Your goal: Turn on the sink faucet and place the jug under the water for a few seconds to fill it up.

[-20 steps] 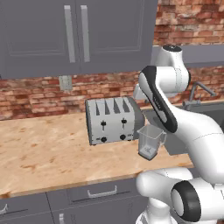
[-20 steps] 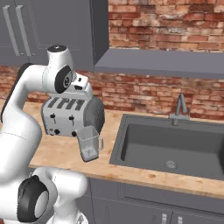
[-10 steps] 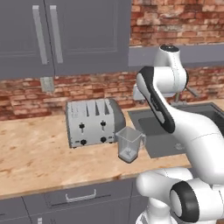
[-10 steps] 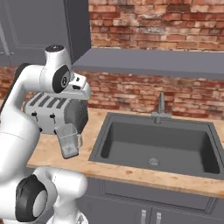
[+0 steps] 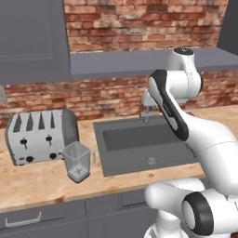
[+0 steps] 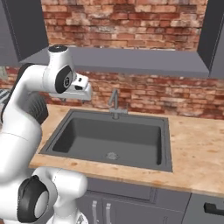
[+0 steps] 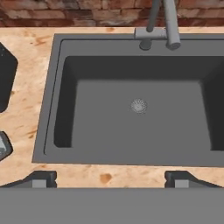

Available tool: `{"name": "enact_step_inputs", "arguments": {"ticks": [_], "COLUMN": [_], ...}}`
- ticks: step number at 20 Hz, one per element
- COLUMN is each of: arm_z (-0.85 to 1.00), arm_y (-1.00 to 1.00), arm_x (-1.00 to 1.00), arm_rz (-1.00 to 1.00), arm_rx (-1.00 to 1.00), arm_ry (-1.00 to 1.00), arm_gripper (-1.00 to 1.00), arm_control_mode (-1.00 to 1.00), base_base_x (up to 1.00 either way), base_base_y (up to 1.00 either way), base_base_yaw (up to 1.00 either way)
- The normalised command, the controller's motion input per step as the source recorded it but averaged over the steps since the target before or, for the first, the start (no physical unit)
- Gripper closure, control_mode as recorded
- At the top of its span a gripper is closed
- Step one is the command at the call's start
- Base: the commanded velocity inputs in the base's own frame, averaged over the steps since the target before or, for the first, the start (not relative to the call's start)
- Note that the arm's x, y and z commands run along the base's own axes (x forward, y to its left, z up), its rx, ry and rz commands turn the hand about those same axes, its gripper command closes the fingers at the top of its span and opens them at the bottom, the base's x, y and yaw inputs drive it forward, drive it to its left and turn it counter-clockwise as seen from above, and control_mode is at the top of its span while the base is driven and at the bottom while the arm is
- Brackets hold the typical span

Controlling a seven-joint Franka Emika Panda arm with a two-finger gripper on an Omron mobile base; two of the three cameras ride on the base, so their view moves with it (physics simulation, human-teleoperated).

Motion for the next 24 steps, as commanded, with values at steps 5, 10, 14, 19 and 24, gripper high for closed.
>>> {"name": "enact_step_inputs", "arguments": {"ticks": [5,10,14,19,24], "arm_z": [0.00,0.00,0.00,0.00,0.00], "arm_y": [0.00,0.00,0.00,0.00,0.00], "arm_x": [0.00,0.00,0.00,0.00,0.00], "arm_rz": [0.00,0.00,0.00,0.00,0.00], "arm_rx": [0.00,0.00,0.00,0.00,0.00], "arm_ry": [0.00,0.00,0.00,0.00,0.00], "arm_gripper": [-1.00,-1.00,-1.00,-1.00,-1.00], "arm_control_mode": [1.00,1.00,1.00,1.00,1.00], "base_base_x": [0.00,0.01,0.01,0.00,0.01], "base_base_y": [-0.41,-0.46,-0.22,-0.02,0.00], "base_base_yaw": [0.00,0.00,0.00,0.00,0.00]}}
